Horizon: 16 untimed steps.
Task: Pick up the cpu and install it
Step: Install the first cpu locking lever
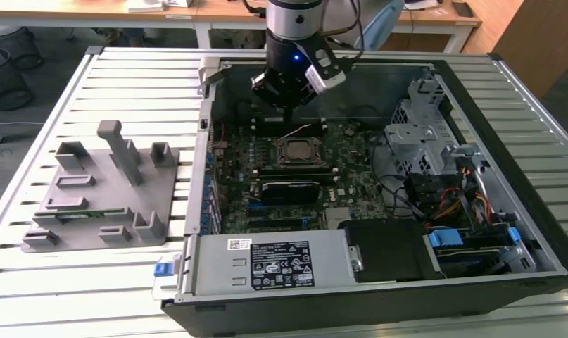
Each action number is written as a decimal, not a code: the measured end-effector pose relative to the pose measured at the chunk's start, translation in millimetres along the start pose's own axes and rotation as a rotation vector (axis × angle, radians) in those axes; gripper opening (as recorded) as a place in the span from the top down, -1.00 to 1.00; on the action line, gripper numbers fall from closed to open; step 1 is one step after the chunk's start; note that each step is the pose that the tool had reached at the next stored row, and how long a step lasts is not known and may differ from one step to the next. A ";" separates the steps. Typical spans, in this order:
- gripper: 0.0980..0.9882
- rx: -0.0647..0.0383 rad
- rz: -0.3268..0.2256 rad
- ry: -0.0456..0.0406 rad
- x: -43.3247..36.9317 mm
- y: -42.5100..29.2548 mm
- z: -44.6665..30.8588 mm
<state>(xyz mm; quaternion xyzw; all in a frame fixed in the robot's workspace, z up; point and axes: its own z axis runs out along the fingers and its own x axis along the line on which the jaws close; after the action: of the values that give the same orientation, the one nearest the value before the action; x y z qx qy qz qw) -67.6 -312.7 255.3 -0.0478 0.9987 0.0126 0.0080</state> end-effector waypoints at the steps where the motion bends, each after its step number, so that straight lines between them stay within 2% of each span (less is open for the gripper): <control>1: 0.98 0.000 0.000 0.0000 -0.6 -0.1 0.0; 13: 0.98 0.000 0.000 -0.0001 -7.6 -0.8 0.6; 14: 0.98 -0.003 0.000 -0.0002 -7.6 -0.9 0.8; 15: 0.98 -0.012 0.000 -0.0011 -7.6 -1.1 1.1; 16: 0.98 -0.026 0.000 -0.0025 -7.6 -1.6 1.4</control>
<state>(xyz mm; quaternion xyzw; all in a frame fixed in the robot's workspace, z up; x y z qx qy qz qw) -59.8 -313.5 254.0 -0.0477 0.9985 0.0257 0.0086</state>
